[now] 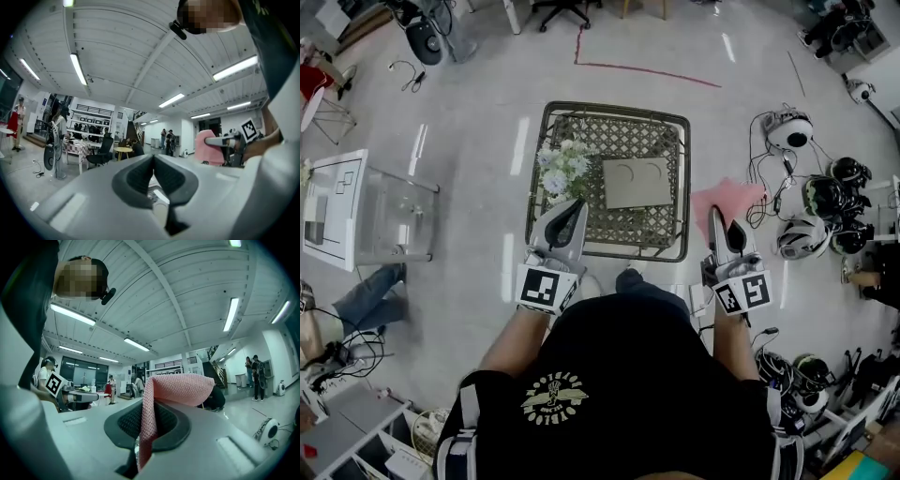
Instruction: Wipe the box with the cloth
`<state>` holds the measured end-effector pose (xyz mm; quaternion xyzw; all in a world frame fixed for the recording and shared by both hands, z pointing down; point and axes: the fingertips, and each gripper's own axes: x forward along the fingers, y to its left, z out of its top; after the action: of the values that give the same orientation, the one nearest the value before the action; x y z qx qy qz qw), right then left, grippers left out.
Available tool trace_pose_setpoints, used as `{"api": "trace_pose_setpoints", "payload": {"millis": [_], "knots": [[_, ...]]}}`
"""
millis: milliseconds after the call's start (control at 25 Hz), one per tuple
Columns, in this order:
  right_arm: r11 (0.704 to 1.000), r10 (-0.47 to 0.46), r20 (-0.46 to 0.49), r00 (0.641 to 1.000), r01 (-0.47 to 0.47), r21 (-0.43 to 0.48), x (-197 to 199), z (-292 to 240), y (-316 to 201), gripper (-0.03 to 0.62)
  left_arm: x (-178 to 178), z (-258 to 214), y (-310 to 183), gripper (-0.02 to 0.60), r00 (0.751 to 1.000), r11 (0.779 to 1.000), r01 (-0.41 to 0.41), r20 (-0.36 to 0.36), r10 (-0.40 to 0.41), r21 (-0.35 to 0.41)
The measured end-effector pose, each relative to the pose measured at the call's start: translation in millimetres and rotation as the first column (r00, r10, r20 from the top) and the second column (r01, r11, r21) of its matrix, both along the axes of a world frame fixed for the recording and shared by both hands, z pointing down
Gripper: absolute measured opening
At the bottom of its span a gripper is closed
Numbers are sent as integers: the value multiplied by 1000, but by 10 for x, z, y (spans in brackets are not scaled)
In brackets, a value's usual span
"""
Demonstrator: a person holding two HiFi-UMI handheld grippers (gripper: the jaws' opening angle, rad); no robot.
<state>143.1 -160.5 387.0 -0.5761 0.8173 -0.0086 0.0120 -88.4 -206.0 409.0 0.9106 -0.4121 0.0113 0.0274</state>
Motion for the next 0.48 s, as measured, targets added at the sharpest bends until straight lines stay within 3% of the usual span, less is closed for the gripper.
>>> {"api": "trace_pose_setpoints", "payload": {"millis": [280,480], "knots": [[991,-67,5,998,67,-112,204,589,-443,17,435,398,-277,0,999,998,8,43,-5,-69],[965,-158,0,987,154,-214,161,1204,-848,17,573,611,-474,0,996,993,54,72,-47,-105]]}}
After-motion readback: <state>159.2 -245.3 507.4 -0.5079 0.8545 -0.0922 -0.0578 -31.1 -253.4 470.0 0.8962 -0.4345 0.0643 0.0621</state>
